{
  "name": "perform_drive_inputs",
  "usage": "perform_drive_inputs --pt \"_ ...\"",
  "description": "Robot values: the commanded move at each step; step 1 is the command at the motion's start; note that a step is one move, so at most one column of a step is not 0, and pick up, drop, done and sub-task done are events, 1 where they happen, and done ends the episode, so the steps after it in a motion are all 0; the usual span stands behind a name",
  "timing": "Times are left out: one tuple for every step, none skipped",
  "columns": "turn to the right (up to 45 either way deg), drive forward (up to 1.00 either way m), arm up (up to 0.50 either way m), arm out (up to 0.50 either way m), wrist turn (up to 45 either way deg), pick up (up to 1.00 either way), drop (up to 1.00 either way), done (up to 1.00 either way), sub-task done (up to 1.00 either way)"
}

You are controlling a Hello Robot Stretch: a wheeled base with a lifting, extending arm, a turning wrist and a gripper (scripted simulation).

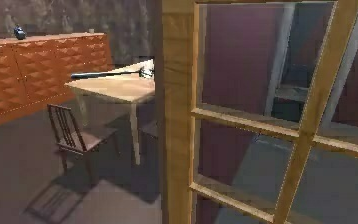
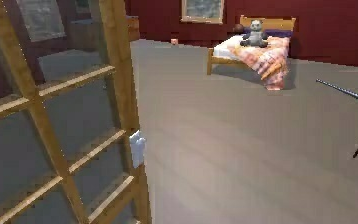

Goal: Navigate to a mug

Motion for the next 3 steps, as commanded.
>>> perform_drive_inputs --pt "-45.0 0.0 0.0 0.0 0.0 0.0 0.0 0.0 0.0" --pt "-45.0 0.0 0.0 0.0 0.0 0.0 0.0 0.0 0.0" --pt "-45.0 0.0 0.0 0.0 0.0 0.0 0.0 0.0 0.0"
